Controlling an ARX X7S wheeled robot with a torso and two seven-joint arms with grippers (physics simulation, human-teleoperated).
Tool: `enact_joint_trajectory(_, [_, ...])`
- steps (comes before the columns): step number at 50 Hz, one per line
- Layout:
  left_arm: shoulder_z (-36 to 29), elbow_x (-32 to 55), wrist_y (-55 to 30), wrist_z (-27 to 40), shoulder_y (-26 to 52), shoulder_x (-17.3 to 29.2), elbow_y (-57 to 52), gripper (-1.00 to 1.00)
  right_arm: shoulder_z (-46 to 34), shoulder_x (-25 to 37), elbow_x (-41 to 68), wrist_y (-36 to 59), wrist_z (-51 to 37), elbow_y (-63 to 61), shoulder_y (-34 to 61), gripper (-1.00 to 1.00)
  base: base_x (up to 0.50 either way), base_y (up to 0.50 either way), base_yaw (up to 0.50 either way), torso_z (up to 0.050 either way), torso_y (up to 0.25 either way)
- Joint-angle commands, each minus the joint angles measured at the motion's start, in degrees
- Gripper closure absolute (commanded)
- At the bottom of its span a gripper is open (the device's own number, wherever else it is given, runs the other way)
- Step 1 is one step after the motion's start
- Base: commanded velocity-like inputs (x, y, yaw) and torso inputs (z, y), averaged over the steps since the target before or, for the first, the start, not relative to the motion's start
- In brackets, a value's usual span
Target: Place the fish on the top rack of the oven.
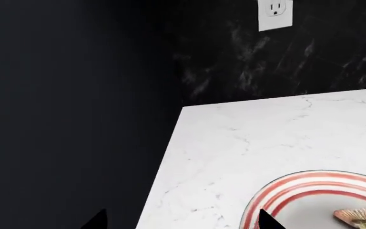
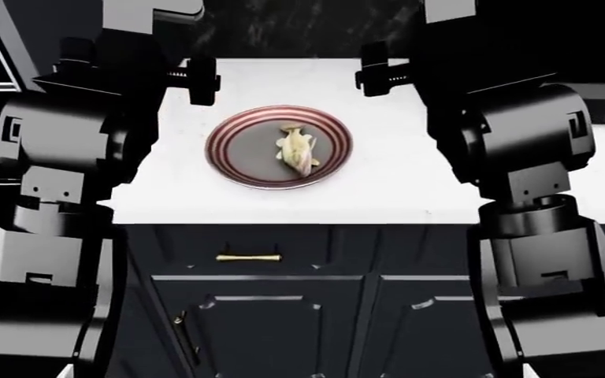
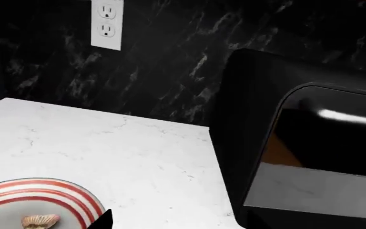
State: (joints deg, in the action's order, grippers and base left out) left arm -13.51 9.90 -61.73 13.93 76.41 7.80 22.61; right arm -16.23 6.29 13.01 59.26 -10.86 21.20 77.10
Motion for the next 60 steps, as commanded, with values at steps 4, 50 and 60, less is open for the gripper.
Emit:
enact_joint_trajectory(4, [-0.4,0.5,-0.5,0.5,-0.1,-0.1,-0.8,-1.0,-0.2,0.1,1.3,0.3,0.3,-0.6,-0.7,-1.0,0.34,0.16,0.0,0.0,0.0])
enact_joint_trajectory(50, [-1.0,2.1,-0.7,1.9,0.3,-0.8,-0.6,-1.0,5.7,-0.5,10.3,23.1,-4.6,-23.1,-8.7,-1.0,0.2,0.04,0.0,0.0,0.0])
enact_joint_trajectory(60, [-0.7,2.6,-0.3,2.0,-0.2,-0.4,-0.7,-1.0,9.2,-2.7,21.4,30.6,-14.0,-30.4,-11.4,-1.0,0.0,0.0,0.0,0.0,0.0])
